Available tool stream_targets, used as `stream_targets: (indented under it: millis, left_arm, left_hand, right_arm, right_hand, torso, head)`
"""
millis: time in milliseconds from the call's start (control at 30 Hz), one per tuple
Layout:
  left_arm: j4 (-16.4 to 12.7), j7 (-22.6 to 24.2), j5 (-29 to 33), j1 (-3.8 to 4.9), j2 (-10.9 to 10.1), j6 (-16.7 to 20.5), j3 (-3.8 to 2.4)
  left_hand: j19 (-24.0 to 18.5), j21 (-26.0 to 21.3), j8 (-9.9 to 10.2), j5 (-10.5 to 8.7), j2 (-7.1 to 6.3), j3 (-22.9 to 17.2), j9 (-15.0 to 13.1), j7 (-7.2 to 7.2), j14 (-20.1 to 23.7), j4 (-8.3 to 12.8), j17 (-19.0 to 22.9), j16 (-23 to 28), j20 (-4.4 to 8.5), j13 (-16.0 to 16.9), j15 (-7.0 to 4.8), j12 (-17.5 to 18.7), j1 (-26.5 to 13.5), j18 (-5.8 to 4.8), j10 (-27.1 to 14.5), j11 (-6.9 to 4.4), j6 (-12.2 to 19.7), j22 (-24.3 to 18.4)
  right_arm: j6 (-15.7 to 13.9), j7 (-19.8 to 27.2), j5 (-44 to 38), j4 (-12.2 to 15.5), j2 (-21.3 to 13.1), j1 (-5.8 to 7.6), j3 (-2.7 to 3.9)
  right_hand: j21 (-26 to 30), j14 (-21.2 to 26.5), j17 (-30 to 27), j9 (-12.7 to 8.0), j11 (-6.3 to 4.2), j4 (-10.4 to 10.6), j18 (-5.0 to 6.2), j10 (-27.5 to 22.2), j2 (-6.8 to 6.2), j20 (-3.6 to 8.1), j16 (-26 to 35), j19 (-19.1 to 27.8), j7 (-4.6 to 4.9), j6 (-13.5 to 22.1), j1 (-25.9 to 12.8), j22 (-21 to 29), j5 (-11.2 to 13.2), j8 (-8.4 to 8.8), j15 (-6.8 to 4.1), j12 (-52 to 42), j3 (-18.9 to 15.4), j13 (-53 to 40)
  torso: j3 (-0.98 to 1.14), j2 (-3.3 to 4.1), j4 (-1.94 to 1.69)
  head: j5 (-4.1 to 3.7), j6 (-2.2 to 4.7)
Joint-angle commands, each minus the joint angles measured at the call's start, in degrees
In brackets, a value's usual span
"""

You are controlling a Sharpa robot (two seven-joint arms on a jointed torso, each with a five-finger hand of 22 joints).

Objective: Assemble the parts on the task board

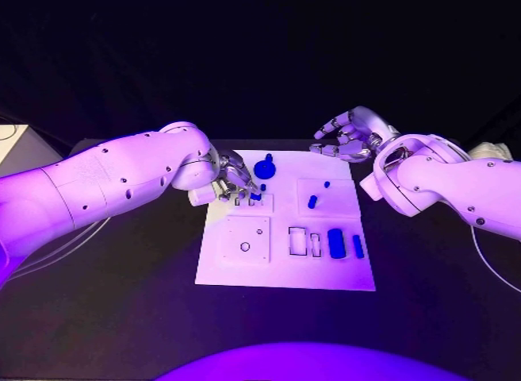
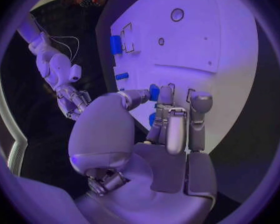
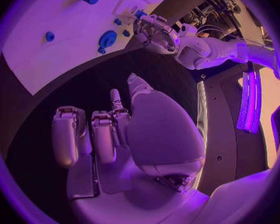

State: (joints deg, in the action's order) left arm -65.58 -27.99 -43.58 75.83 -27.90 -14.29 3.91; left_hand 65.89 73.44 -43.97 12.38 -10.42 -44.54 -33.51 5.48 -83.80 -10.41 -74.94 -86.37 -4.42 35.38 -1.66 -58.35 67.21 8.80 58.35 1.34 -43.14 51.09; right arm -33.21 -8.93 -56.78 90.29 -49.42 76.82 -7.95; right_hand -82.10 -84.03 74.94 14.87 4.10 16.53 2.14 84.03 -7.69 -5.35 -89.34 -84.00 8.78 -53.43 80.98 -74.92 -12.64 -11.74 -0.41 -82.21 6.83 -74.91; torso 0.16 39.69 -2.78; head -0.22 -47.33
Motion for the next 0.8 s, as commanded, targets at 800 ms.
stream_targets:
  millis: [800]
  left_arm:
    - [-1.50, -0.92, -12.50, 0.26, 0.44, 4.14, 0.55]
  left_hand:
    - [8.41, 5.44, -5.89, 14.26, -1.31, -9.31, -13.37, -3.53, -6.20, 11.75, -15.06, -3.63, 2.76, 9.04, -3.27, -7.10, -8.30, -2.98, 12.05, -3.37, -7.05, 10.46]
  right_arm:
    - [0.66, -0.10, -0.64, -0.33, -0.26, -0.14, 0.01]
  right_hand:
    - [0.38, -5.52, 13.42, 0.05, -0.15, 0.03, 0.04, -0.25, 0.39, -0.03, 0.32, -2.52, 0.01, 0.28, -0.31, -8.31, -0.37, -0.35, 0.02, 0.07, 0.35, -8.96]
  torso:
    - [-0.02, 0.15, 0.03]
  head:
    - [0.70, -0.68]
